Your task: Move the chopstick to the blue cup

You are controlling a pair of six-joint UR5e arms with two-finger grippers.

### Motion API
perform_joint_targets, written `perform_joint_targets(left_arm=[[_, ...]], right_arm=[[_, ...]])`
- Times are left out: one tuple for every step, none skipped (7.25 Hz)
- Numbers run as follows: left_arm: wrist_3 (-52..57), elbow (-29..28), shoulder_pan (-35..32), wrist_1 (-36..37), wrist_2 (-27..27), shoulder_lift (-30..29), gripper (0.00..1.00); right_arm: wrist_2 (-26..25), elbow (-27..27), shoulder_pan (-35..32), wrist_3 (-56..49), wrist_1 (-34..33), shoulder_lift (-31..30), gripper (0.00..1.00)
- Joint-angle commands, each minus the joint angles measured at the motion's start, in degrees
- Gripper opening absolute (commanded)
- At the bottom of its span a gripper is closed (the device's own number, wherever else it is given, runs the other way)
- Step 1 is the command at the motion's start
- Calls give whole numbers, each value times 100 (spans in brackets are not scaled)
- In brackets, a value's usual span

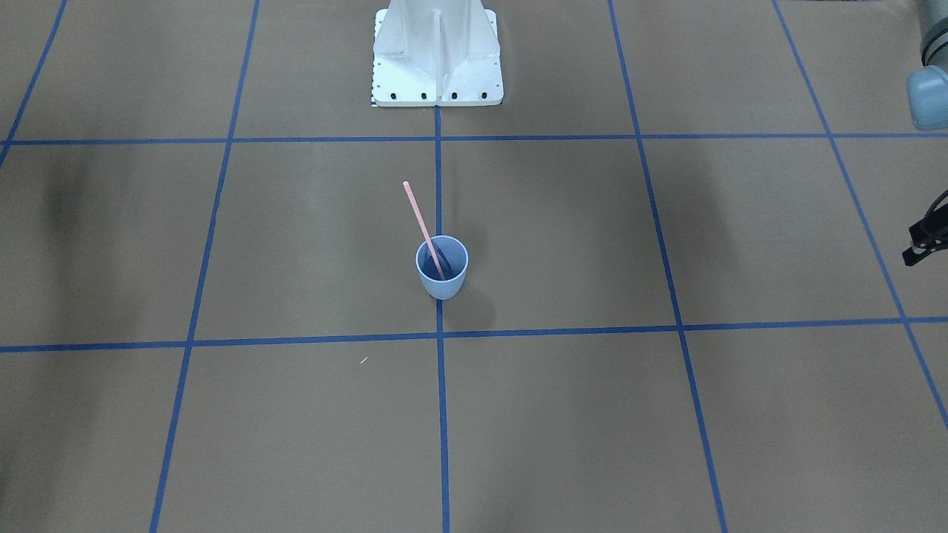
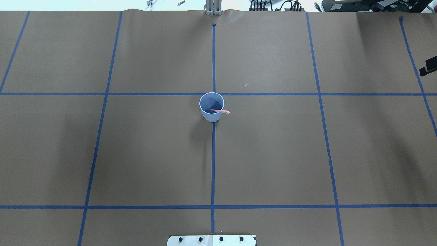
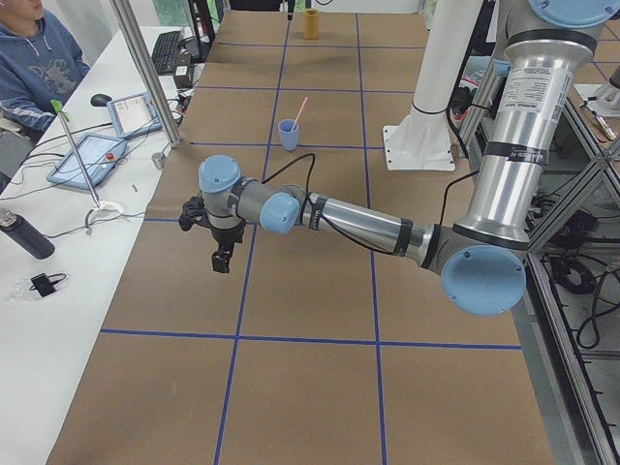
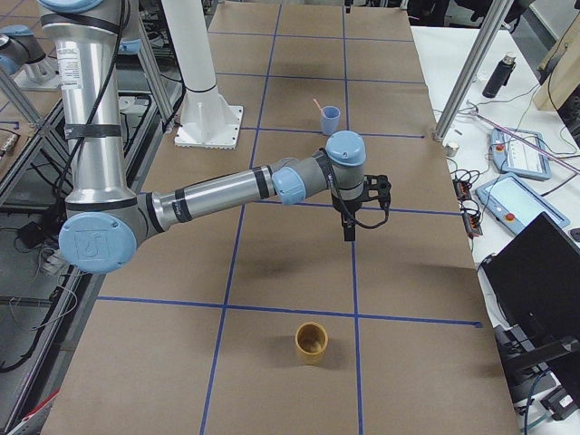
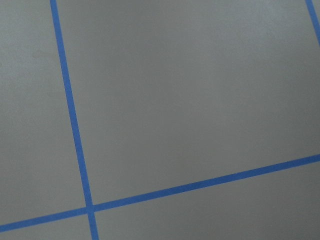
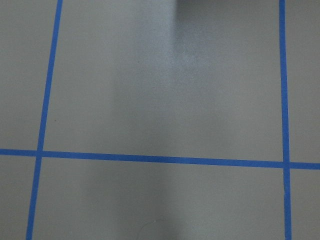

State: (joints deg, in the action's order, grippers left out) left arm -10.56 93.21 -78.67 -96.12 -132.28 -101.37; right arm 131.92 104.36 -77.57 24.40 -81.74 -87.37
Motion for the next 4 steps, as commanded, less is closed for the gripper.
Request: perform_joint_targets(left_arm=[[10, 21, 0, 41, 1, 3, 98], [1, 21, 0, 32, -8, -6, 98], [1, 13, 9, 32, -17, -6, 98], [1, 12, 9, 32, -17, -15, 98]], right_arm=[[18, -4, 5, 3, 0, 10, 100], [18, -12, 5, 12, 0, 18, 100], [18, -4, 5, 38, 0, 19, 100], [18, -4, 5, 56, 0, 27, 100]])
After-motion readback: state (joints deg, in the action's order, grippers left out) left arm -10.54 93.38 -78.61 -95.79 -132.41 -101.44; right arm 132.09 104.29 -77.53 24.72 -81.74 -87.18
